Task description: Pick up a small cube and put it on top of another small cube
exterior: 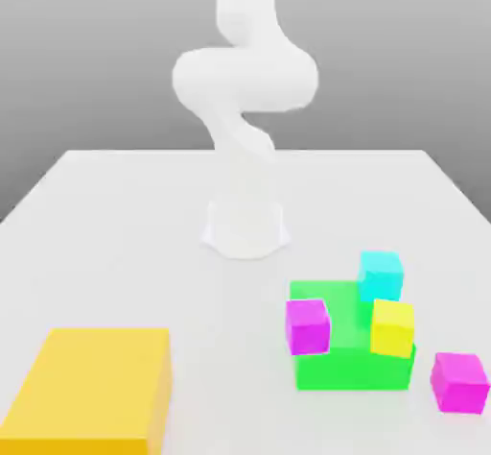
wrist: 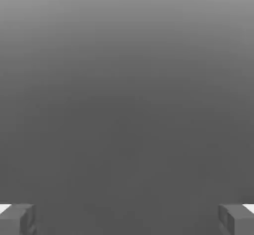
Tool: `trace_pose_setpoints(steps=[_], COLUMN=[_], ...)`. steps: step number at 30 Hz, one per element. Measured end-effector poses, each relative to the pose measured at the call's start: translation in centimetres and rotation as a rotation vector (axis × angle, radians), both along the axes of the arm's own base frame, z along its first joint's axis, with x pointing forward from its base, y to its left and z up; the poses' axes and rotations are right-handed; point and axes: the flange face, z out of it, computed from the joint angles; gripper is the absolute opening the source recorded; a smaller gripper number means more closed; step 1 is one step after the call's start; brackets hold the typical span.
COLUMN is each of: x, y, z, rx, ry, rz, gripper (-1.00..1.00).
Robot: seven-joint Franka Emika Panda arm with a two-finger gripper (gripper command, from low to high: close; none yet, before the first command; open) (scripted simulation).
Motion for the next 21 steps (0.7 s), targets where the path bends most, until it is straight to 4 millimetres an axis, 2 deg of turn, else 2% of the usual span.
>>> trace_pose_setpoints(steps=[5,8,11,16,20,21], x=[5.5,7.6,8.8,9.1,7.1,6.7], y=[5.0,8.3,11.9,17.6,22.8,23.5], z=[-7.9,-12.9,-18.2,-27.4,-34.9,-36.7], rx=[-0.084,-0.137,-0.193,-0.292,-0.385,-0.406], ry=[0.127,0.195,0.261,0.363,0.437,0.456], rz=[0.243,0.386,0.530,0.770,0.986,1.029], gripper=[0.00,0.00,0.00,0.00,0.00,0.00])
